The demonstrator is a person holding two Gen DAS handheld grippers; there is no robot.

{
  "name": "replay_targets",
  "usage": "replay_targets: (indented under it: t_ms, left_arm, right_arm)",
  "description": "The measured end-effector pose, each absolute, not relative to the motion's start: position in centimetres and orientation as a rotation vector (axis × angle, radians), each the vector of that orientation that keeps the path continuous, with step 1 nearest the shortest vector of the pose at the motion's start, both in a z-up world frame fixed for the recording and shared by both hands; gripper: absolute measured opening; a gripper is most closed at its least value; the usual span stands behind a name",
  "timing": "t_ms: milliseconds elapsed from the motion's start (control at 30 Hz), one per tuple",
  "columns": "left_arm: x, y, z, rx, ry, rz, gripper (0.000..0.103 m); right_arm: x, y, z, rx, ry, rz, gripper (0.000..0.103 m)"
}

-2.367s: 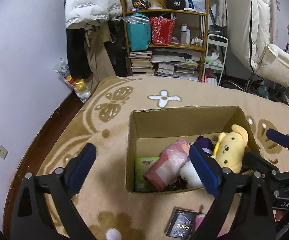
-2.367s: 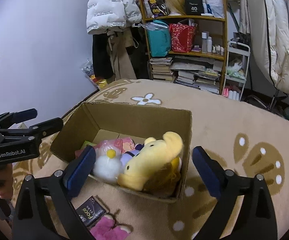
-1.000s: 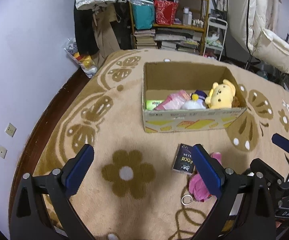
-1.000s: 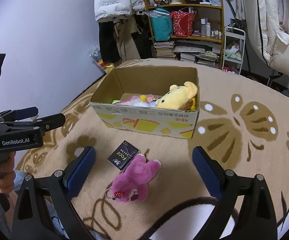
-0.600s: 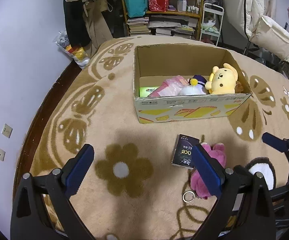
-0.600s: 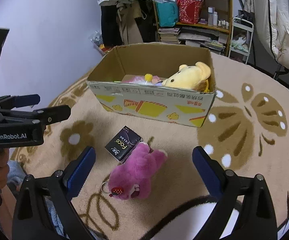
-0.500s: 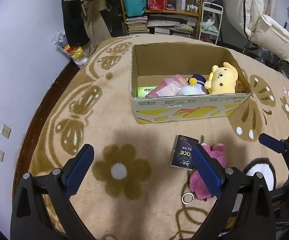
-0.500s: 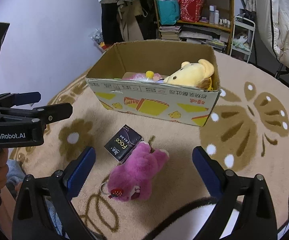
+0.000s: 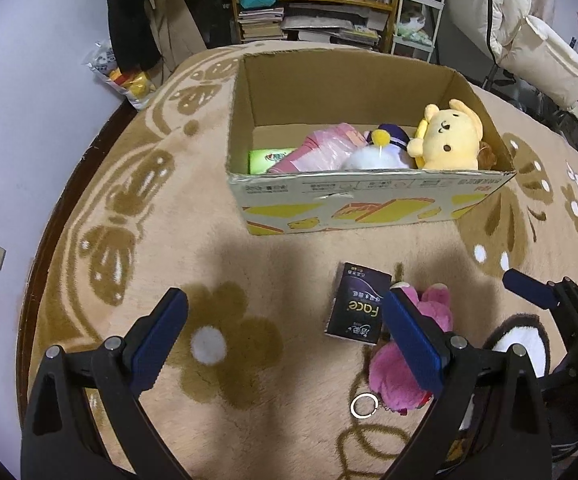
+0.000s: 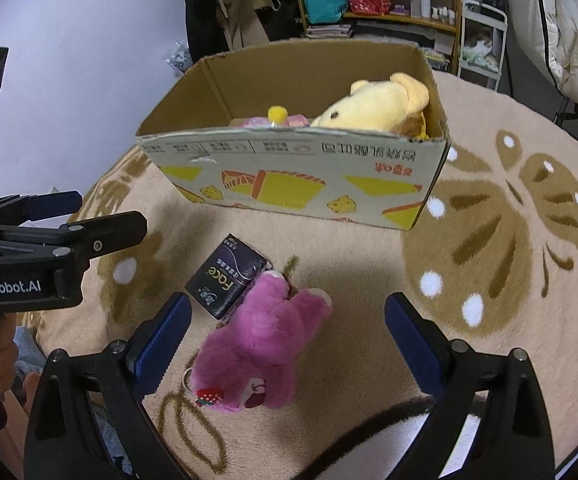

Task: Organize soft objects
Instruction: 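Lower the left tool onto the black Face tissue pack while the right tool lowers onto the pink bear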

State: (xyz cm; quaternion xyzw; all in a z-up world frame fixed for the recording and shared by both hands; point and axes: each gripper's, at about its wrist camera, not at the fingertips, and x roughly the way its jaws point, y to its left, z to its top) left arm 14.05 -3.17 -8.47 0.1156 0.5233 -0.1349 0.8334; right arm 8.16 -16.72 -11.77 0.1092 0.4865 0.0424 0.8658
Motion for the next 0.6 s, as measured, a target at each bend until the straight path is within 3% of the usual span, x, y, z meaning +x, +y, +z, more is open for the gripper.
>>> replay_targets:
  t_ms: [600]
  left_arm:
    - [15.9,-4.1,-11.4,0.214,1.194,-0.319,0.097]
  right_arm:
    - [9.4,-16.4,-14.7,0.215,1.116,0.109,0.101]
